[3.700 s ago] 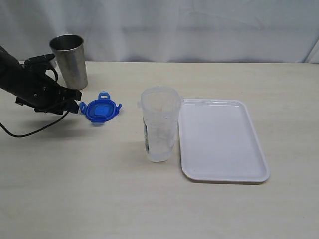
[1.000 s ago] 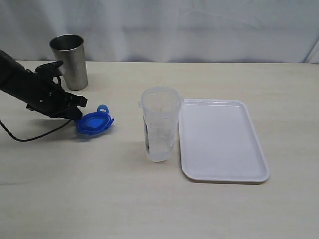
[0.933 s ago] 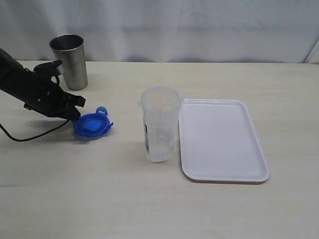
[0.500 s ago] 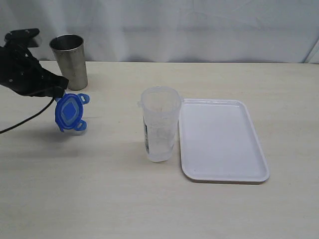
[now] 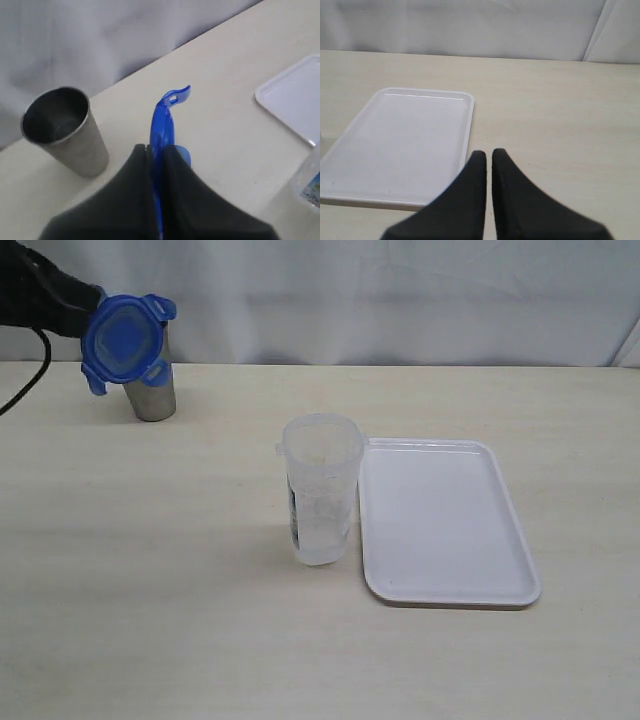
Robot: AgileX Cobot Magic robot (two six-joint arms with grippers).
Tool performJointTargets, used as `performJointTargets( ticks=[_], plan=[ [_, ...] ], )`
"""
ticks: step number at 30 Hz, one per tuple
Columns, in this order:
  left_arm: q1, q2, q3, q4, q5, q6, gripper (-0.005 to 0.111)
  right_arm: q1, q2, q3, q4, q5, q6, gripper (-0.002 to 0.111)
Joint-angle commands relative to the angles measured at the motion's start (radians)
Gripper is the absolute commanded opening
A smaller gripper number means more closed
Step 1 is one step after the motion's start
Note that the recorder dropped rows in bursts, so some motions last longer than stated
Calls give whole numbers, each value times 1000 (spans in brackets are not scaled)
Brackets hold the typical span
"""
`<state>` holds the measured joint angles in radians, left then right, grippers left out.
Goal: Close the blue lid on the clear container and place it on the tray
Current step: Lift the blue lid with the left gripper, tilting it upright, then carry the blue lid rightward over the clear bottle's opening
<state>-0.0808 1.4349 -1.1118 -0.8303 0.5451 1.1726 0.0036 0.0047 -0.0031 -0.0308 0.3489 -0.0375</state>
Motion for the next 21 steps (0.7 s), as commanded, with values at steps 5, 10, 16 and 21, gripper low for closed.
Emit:
performJointTargets(
  ticks=[5,10,16,21],
  plan=[
    [-247,-7,0,-20,-440,220,0,-4,-5,3,1,-6,1,4],
    [-369,11,0,-16,-545,357,0,-4,-5,3,1,-6,1,4],
    [-464,70,0,-12,-618,571,0,-4,-5,3,1,-6,1,4],
    [-538,113,0,12,-801,611,0,-4,-5,3,1,-6,1,4]
  ],
)
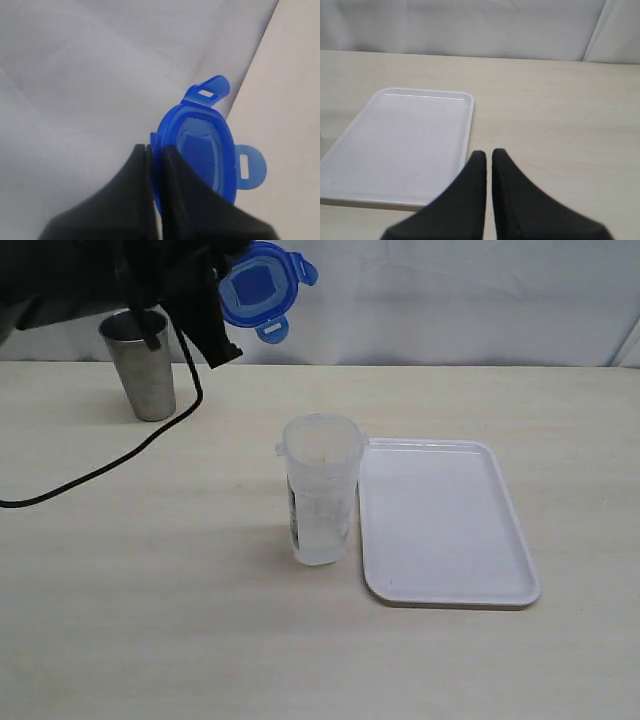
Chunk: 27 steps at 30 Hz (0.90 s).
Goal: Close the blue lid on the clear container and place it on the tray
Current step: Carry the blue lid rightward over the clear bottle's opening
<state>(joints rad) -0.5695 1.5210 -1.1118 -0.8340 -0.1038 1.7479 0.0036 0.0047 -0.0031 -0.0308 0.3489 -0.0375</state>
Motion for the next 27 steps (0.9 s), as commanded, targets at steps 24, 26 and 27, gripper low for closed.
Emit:
performJointTargets(
  ticks=[24,26,27],
  plan=[
    [-153,166,2,254,-407,38,0,-4,-5,3,1,-6,1,4],
    [-160,178,4,254,-413,38,0,-4,-5,3,1,-6,1,4],
    [-164,183,4,249,-416,38,0,-4,-5,3,1,-6,1,4]
  ],
)
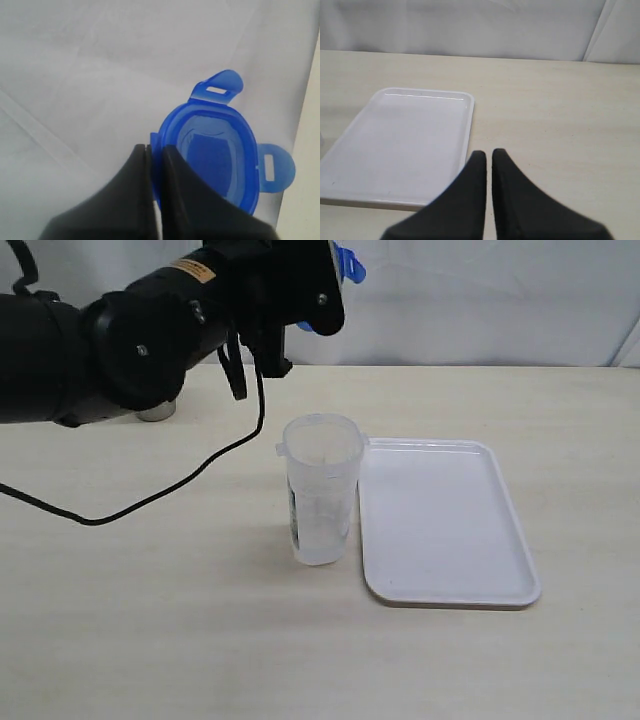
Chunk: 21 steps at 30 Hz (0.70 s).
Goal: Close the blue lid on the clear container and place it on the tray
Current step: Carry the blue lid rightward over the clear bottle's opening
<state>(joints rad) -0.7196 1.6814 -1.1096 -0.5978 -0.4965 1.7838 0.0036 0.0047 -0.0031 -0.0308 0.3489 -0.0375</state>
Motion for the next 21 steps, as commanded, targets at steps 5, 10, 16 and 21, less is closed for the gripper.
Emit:
performJointTargets(
  ticks=[5,10,16,21],
  plan=[
    [-43,42,2,65,-31,3,0,-4,-5,3,1,-6,1,4],
    [-48,63,2,80,-33,-1,0,-4,-5,3,1,-6,1,4],
    [-62,67,4,55,26,-1,0,-4,-5,3,1,-6,1,4],
    [-102,65,43,55,0,46,0,-4,-5,3,1,-6,1,4]
  ],
)
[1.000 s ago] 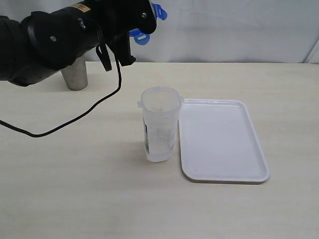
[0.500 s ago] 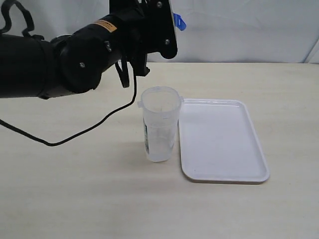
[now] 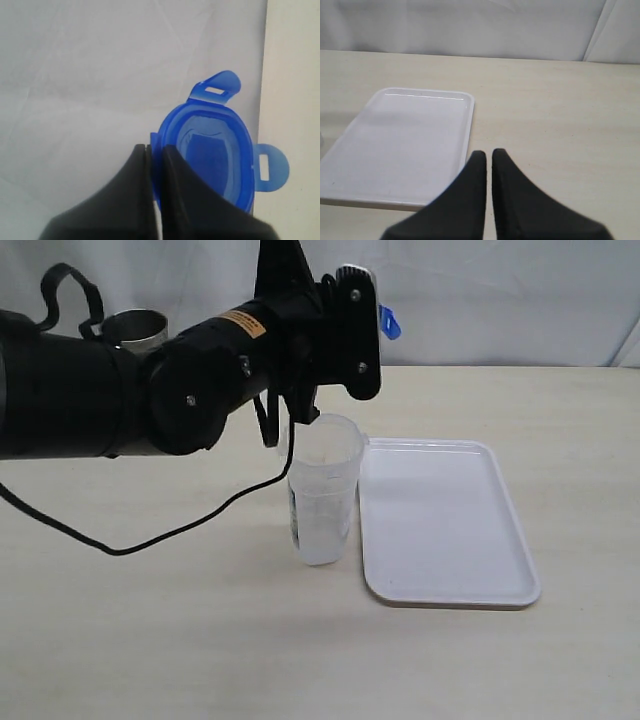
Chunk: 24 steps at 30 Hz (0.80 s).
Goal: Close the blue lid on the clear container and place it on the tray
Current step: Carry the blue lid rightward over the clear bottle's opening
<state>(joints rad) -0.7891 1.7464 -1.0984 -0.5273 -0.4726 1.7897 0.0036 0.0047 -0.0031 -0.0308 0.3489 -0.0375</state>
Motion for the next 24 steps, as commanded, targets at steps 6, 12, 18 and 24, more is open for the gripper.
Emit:
performJointTargets(
  ticks=[6,12,18,24],
  plan=[
    [-79,0,127,-19,-162,47,0,-4,-5,3,1,-6,1,4],
    [-84,0,161,-9,-239,48,0,-4,-5,3,1,-6,1,4],
    [-84,-2,168,-40,-248,45,0,-4,-5,3,1,-6,1,4],
    [-125,-2,168,-113,-293,45,0,-4,-5,3,1,-6,1,4]
  ],
)
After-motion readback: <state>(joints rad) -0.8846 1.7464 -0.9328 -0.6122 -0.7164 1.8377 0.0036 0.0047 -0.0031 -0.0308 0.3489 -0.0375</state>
